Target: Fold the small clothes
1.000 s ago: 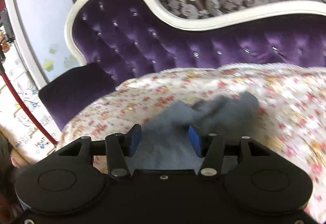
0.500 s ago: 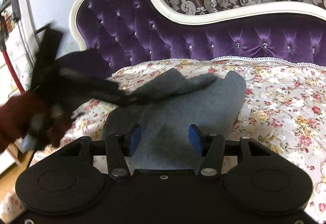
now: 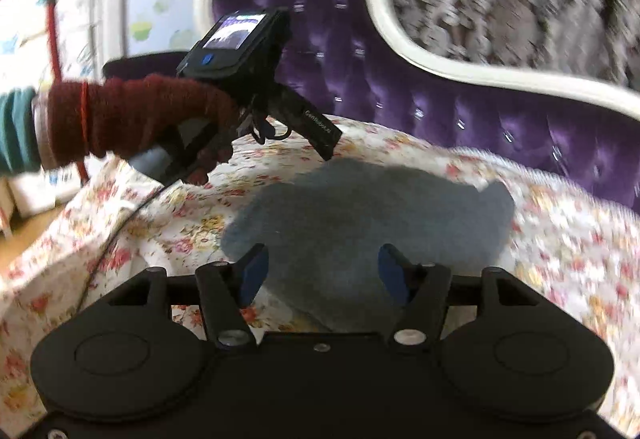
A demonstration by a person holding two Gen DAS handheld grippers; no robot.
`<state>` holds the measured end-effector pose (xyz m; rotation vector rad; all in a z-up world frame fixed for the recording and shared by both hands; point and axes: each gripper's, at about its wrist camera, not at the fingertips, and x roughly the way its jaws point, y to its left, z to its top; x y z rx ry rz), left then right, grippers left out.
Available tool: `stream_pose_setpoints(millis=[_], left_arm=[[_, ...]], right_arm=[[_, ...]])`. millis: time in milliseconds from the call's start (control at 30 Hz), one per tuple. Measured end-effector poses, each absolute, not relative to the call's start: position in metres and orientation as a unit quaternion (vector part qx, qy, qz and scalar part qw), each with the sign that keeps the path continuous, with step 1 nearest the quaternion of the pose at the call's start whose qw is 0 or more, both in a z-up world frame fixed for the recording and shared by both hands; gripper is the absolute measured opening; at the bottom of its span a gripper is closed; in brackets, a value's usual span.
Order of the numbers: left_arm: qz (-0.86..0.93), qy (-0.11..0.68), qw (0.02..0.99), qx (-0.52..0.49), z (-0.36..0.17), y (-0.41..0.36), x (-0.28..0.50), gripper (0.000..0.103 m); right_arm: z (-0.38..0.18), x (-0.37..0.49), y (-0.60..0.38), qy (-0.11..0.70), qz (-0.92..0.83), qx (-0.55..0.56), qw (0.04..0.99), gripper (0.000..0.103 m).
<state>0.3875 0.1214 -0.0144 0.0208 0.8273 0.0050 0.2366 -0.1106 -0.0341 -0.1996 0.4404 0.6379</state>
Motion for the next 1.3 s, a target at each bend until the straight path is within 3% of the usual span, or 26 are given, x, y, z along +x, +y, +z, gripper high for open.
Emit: stream_pose_setpoints(millis=[400,467,500,533,567,733,867,967,1033,1067,1233,1300], left_arm=[[-0.034,0.433,0.900,-0.039,-0.023,0.139,0.370,0.093],[-0.041,0.432,0.900,-0.047,-0.021,0.139,0.368,0.093],[-0.045,0.430,0.900,-0.052,-0.019,0.139,0.366,0.093],[-0.048,0.427,0.901,-0.056,-0.017,0.139,0.365,0.093],[-0.052,0.424,0.902,-0.060,-0.013,0.139,0.364,0.093],[-0.060,0.399,0.912,-0.072,0.005,0.139,0.359,0.093],[-0.072,0.391,0.916,-0.062,0.012,0.129,0.354,0.093],[-0.089,0.389,0.916,-0.045,0.008,0.115,0.348,0.093],[-0.098,0.388,0.916,-0.026,0.002,0.104,0.342,0.093],[-0.101,0.388,0.916,-0.016,-0.003,0.098,0.340,0.093],[-0.095,0.412,0.906,0.025,-0.035,0.081,0.336,0.095],[-0.087,0.409,0.908,0.028,-0.046,0.085,0.336,0.103]], right_arm=[[-0.073,0.222,-0.025,0.152,0.322,-0.340,0.871,0.062],[-0.079,0.226,-0.019,0.139,0.302,-0.369,0.868,0.054],[-0.077,0.227,-0.019,0.130,0.294,-0.375,0.870,0.040],[-0.073,0.230,-0.020,0.128,0.289,-0.369,0.874,0.015],[-0.065,0.235,-0.023,0.132,0.284,-0.343,0.886,0.011],[-0.027,0.265,-0.044,0.160,0.269,-0.130,0.941,0.014],[-0.062,0.276,-0.017,0.251,0.319,-0.152,0.901,0.019],[-0.071,0.263,-0.024,0.247,0.323,-0.152,0.901,0.032],[-0.064,0.258,-0.037,0.243,0.330,-0.124,0.904,0.061],[-0.061,0.257,-0.043,0.240,0.333,-0.114,0.905,0.064],[-0.047,0.246,-0.084,0.248,0.336,-0.067,0.906,0.064],[-0.045,0.244,-0.097,0.253,0.330,-0.049,0.908,0.064]])
